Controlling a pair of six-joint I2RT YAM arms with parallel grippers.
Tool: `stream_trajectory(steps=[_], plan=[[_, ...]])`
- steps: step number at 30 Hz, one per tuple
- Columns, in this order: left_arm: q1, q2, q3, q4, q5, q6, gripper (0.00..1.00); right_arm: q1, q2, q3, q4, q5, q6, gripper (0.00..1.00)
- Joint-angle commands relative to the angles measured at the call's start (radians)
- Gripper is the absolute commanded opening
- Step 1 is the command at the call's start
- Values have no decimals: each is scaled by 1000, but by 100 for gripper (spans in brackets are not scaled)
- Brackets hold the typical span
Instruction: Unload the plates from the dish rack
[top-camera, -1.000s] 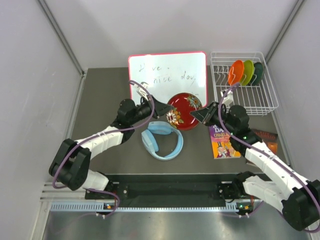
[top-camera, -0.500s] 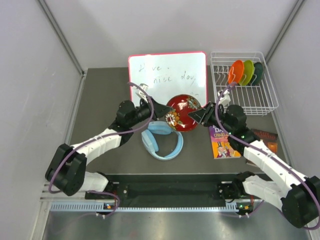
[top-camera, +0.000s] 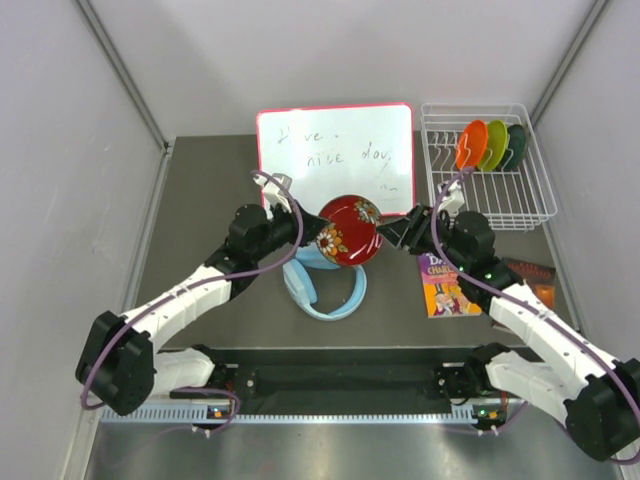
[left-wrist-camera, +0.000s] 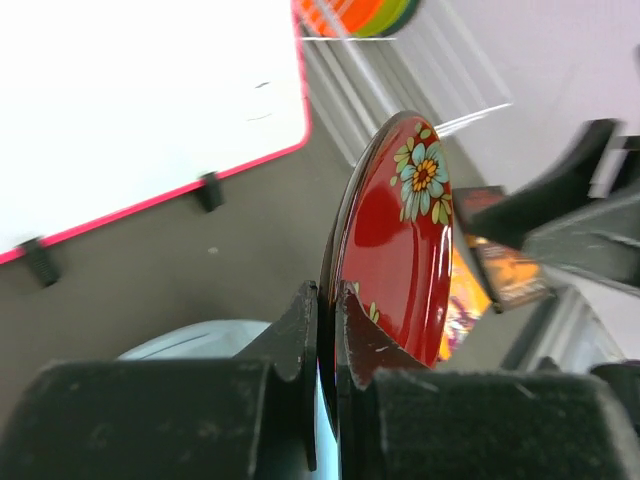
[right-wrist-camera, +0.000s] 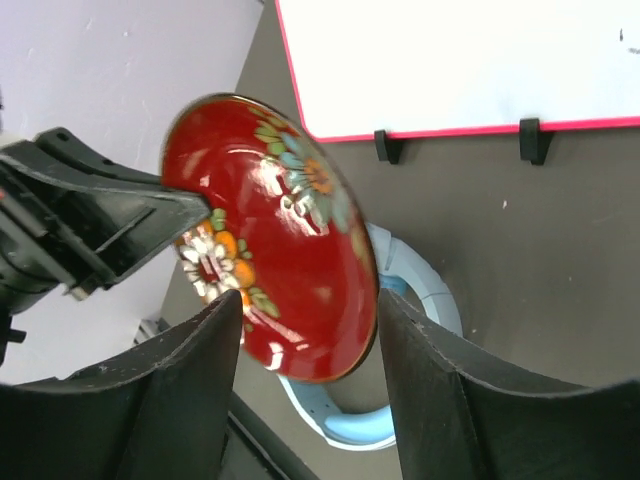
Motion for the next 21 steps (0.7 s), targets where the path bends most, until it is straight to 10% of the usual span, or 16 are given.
stream_trajectory(steps=[1,21], plan=[[12,-51,32,-58,-135,65,0,12,-56,63,-5,34,-43,57],[555,-329,-63,-480,-218,1,0,-23,-113,152,-214,121,-189,65]])
